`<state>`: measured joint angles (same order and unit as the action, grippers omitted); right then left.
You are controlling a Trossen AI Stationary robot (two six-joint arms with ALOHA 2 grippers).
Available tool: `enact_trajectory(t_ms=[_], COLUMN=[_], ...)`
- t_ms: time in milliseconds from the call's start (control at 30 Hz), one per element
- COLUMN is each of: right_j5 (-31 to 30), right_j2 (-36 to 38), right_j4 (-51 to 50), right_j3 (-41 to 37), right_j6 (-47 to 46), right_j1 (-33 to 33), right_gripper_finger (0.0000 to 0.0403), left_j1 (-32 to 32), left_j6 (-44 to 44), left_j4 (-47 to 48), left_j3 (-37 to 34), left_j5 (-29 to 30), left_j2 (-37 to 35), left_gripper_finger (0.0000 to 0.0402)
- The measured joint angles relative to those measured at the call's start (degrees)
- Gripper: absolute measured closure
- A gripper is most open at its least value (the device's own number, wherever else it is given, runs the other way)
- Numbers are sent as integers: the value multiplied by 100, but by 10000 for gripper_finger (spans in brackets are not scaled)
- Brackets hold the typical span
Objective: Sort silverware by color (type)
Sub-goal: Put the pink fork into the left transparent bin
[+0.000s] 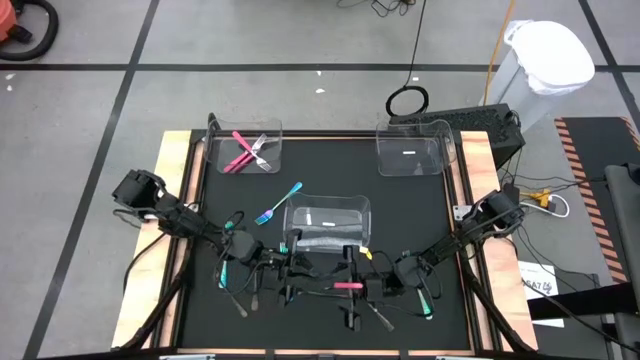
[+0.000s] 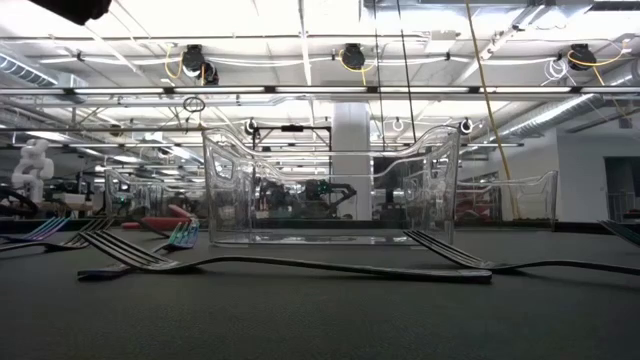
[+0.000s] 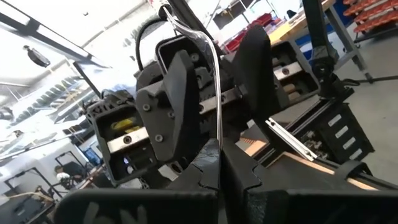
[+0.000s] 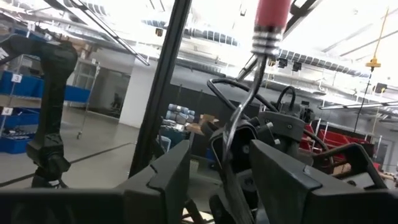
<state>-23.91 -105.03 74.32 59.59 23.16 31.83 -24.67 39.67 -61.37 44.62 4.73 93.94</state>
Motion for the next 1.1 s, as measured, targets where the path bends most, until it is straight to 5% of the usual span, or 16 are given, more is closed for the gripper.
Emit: enact_trajectory(t_ms=[533, 767, 1100], right_j5=[-452, -1211, -1851], right_j2=[7, 9, 9], right_j4=[-68, -90, -97], right_j3=[0, 2, 2], right_j6=[221, 599, 970], right_j1=[96, 293, 500], right_gripper_finger=[390, 395, 399], left_j1=[-15, -5, -12], left_j6=[18, -35, -674], left_j4=[-86, 26, 76], left_j3=[4, 4, 45], left_j5=[-25, 10, 657], left_j2=[-4, -4, -4], left_gripper_finger=[401, 397, 269])
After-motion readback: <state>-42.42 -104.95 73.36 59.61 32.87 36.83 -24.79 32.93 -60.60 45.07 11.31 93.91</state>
